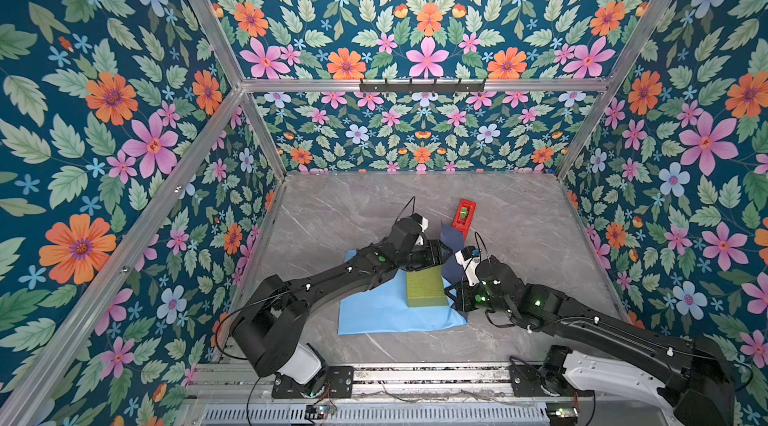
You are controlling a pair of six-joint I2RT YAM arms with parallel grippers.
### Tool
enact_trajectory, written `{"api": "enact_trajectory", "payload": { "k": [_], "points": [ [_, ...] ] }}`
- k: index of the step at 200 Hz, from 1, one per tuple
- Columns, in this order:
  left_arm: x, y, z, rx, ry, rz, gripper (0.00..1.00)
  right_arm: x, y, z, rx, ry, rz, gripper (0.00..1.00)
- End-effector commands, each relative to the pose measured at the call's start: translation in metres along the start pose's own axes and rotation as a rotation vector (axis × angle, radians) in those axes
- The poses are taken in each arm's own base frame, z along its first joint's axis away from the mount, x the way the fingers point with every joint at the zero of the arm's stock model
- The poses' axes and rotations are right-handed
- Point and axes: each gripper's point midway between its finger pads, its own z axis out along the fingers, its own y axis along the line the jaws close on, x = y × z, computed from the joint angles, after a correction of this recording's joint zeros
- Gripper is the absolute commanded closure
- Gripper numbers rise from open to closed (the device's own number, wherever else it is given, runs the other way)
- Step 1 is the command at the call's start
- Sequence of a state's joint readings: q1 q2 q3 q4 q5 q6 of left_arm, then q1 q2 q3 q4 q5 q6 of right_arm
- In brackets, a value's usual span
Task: Wrap the gift box in paper
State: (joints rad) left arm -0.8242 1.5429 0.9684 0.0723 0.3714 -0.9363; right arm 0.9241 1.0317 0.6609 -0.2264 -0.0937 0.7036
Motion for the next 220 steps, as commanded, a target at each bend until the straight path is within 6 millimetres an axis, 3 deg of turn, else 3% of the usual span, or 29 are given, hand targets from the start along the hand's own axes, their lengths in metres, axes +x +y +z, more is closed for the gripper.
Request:
{"api": "enact_trajectory", "payload": {
  "k": [1,71,82,96,121,132,161,179,220],
  "points": [
    [0.005,-0.002,0.006,0.012,0.039,0.003,0.45,-0.008,0.008,0.003,-0.021,-0.035,0.007,0.99],
    [0.01,0.012,0.006,-0.039,0.041,0.03,0.84,-0.003,0.006,0.013,-0.006,-0.018,-0.005,0.98],
    [0.01,0.013,0.005,-0.043,0.038,0.033,0.9,-0.003,0.006,0.013,-0.005,-0.017,-0.006,0.95],
    [0.01,0.016,0.003,-0.049,0.029,0.038,1.0,-0.004,0.007,0.012,-0.004,-0.015,-0.008,0.83],
    [0.009,0.017,-0.004,-0.042,0.007,0.048,1.0,0.0,0.013,0.0,-0.019,0.027,-0.05,0.48],
    [0.008,0.018,-0.007,-0.03,-0.001,0.049,1.0,0.005,0.015,-0.008,-0.028,0.052,-0.081,0.39],
    [0.01,0.02,-0.012,-0.006,-0.009,0.039,1.0,0.01,0.017,-0.031,-0.088,0.109,-0.107,0.28],
    [0.011,0.019,-0.014,0.014,-0.01,0.03,1.0,0.003,0.013,-0.04,-0.123,0.102,-0.065,0.25],
    [0.008,0.015,-0.019,0.04,-0.026,0.014,1.0,-0.01,-0.021,-0.047,-0.004,0.049,0.017,0.23]
  ]
}}
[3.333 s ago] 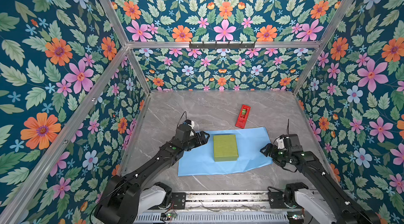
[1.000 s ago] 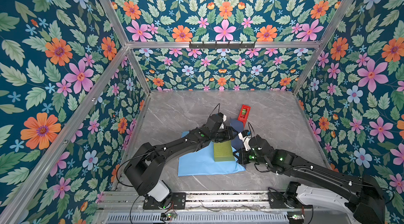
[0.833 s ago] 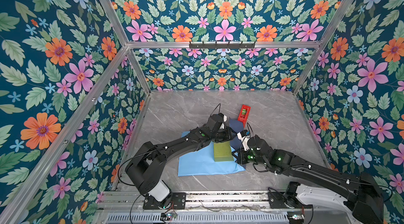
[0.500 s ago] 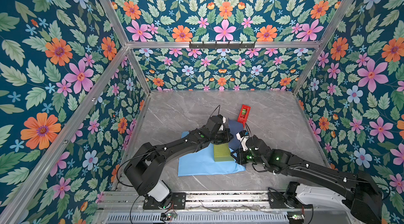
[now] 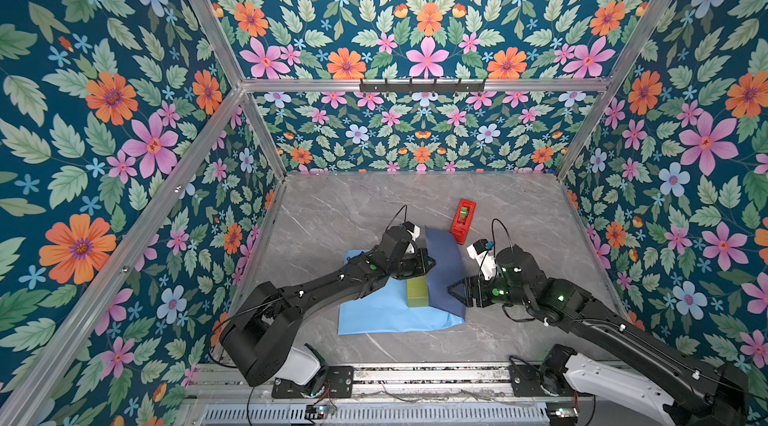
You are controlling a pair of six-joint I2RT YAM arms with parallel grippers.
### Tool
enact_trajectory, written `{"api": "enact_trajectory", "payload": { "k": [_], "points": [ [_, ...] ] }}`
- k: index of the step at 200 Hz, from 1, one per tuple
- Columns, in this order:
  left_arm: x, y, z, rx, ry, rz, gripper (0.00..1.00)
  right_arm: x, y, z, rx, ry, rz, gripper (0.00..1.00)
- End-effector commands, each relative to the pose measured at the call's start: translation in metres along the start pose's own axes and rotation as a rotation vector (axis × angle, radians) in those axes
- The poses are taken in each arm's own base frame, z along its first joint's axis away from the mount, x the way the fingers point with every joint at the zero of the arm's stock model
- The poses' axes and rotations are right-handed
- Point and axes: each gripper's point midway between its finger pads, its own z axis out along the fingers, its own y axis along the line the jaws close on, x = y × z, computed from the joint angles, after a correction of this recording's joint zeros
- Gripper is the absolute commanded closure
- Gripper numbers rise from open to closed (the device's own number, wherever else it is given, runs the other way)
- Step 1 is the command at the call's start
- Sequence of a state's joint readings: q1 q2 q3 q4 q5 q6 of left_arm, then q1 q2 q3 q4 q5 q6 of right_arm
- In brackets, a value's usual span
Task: Wrap the gift box in paper
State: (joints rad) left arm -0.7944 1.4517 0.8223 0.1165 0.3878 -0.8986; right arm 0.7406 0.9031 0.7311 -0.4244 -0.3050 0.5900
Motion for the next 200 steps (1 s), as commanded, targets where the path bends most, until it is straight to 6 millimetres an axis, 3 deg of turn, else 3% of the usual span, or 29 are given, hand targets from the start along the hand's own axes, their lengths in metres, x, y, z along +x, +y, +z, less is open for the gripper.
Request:
{"api": "enact_trajectory", "payload": {
  "k": [1,56,103,160,200],
  "points": [
    [-0.007,-0.012,-0.002,0.05,-0.024,-0.006,1.0,0.007,-0.018,-0.003,0.07,0.022,0.019,0.23],
    [-0.006,-0.013,0.008,0.081,-0.017,-0.053,1.0,0.048,-0.069,-0.011,0.253,0.028,0.009,0.16],
    [-0.011,-0.016,0.014,0.093,-0.023,-0.078,1.0,0.083,-0.08,0.019,0.282,0.032,-0.087,0.15],
    [-0.016,-0.016,0.021,0.099,-0.035,-0.111,1.0,0.085,-0.092,0.043,0.264,-0.072,-0.116,0.28],
    [-0.022,-0.023,0.023,0.115,-0.042,-0.111,1.0,0.084,-0.094,0.046,0.249,-0.11,-0.154,0.35]
  ]
}}
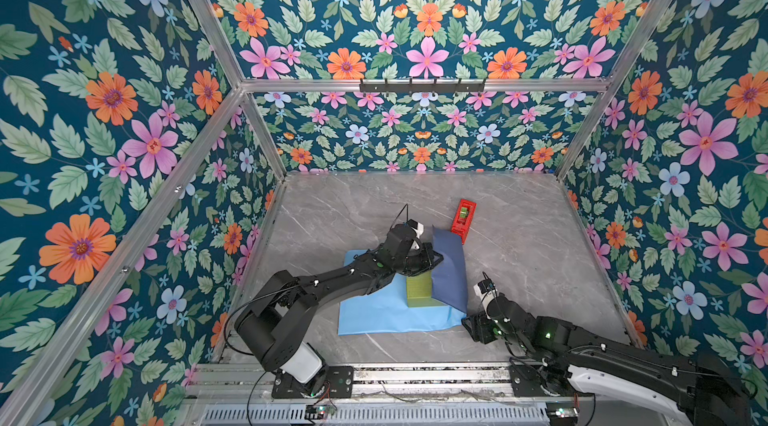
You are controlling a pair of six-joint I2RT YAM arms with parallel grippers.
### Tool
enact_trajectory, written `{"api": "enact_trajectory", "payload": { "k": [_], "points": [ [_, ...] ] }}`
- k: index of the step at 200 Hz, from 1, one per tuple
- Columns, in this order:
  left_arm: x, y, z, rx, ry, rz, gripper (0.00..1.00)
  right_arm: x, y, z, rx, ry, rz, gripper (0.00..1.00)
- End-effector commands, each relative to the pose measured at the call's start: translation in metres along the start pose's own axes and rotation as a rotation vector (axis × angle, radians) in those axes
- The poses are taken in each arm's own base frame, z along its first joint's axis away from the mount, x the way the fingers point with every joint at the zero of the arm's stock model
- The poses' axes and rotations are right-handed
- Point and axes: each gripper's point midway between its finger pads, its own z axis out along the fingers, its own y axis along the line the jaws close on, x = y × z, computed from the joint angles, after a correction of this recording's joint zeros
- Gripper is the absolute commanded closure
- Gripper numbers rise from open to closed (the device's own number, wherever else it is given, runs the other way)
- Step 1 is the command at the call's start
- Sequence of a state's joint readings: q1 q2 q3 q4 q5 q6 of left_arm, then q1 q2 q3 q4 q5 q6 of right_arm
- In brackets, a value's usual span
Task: Wrap the gift box in paper
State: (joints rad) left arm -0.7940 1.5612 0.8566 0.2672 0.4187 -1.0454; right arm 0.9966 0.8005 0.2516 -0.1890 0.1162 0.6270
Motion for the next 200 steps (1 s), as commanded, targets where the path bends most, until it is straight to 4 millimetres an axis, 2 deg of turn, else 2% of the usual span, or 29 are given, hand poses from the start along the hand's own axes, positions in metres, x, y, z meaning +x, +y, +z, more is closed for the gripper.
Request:
{"api": "enact_trajectory", "payload": {
  "k": [1,34,83,138,200],
  "points": [
    [-0.008,-0.013,0.001,0.041,-0.025,0.011,1.0,-0.019,0.007,0.0,-0.027,-0.102,-0.014,0.35],
    [-0.008,-0.013,0.002,0.038,-0.024,0.014,1.0,-0.021,0.008,0.0,-0.039,-0.126,-0.02,0.41],
    [-0.006,-0.008,0.001,0.021,-0.018,0.017,1.0,-0.024,0.007,-0.004,-0.016,-0.126,-0.024,0.58],
    [-0.005,0.001,-0.006,-0.027,-0.031,0.041,1.0,-0.018,-0.007,-0.006,0.05,-0.107,0.013,0.78],
    [-0.005,0.008,-0.009,-0.065,-0.035,0.062,1.0,-0.016,-0.019,-0.009,0.115,-0.095,0.036,0.94]
  ]
}}
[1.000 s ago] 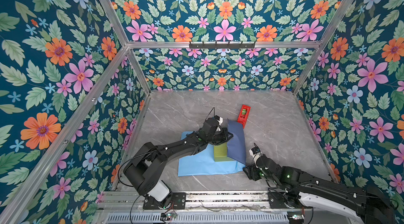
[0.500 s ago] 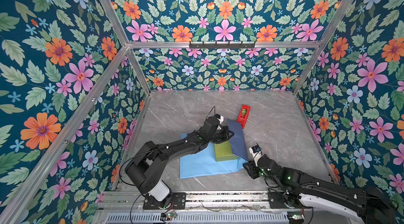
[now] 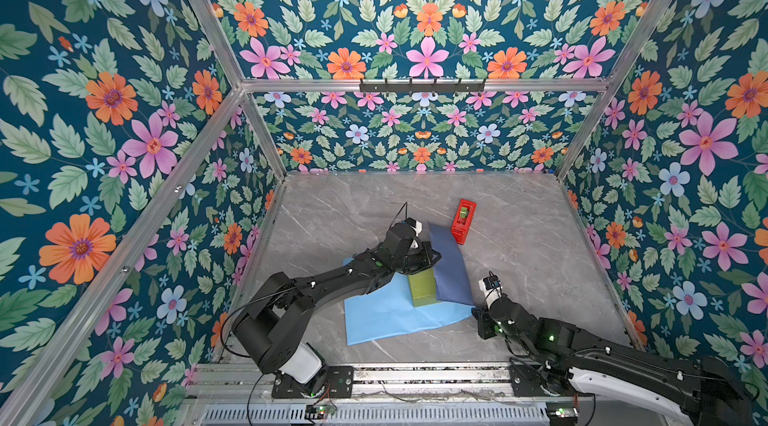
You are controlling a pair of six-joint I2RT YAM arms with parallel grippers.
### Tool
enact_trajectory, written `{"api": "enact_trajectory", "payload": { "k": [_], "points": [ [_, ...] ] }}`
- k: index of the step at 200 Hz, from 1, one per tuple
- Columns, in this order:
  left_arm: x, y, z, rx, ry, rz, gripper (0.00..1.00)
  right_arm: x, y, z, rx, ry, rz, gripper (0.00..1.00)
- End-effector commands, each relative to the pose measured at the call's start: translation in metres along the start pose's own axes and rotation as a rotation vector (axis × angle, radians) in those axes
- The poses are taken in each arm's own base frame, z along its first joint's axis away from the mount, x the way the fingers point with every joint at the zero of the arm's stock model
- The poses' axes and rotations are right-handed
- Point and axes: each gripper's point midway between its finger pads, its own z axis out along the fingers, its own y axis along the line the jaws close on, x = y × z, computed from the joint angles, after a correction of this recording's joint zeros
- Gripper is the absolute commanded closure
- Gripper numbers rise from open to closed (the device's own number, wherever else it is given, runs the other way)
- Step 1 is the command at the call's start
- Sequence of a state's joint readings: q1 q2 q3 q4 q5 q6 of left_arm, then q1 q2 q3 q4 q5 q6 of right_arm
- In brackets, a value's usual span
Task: Wrap the gift box in paper
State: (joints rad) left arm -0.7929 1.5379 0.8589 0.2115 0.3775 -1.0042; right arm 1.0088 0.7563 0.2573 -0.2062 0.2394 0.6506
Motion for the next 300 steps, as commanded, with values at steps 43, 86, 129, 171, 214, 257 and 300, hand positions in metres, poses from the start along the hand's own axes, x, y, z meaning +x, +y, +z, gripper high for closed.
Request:
{"api": "enact_trajectory", "payload": {
  "k": [43,86,129,171,214,257,300],
  "points": [
    [-0.001,0.006,-0.007,-0.029,-0.019,0.033,1.0,0.006,-0.008,-0.001,0.04,0.024,0.022,0.86],
    [0.004,0.01,-0.014,-0.031,-0.026,0.02,1.0,0.002,0.004,-0.016,-0.018,0.054,0.035,0.57],
    [0.007,0.017,-0.021,-0.034,-0.046,0.003,1.0,-0.001,0.028,-0.043,-0.129,0.126,0.032,0.38],
    [0.011,0.023,-0.029,-0.04,-0.062,-0.008,1.0,-0.034,0.051,-0.054,-0.214,0.158,0.075,0.25],
    [0.015,0.035,-0.039,-0.073,-0.081,0.003,1.0,-0.079,0.052,-0.029,-0.285,0.21,0.222,0.18],
    [0.018,0.044,-0.045,-0.103,-0.088,0.014,1.0,-0.109,0.031,0.006,-0.251,0.248,0.324,0.15],
    [0.021,0.049,-0.046,-0.118,-0.08,0.016,1.0,-0.126,0.023,0.036,-0.247,0.29,0.34,0.16]
  ]
}}
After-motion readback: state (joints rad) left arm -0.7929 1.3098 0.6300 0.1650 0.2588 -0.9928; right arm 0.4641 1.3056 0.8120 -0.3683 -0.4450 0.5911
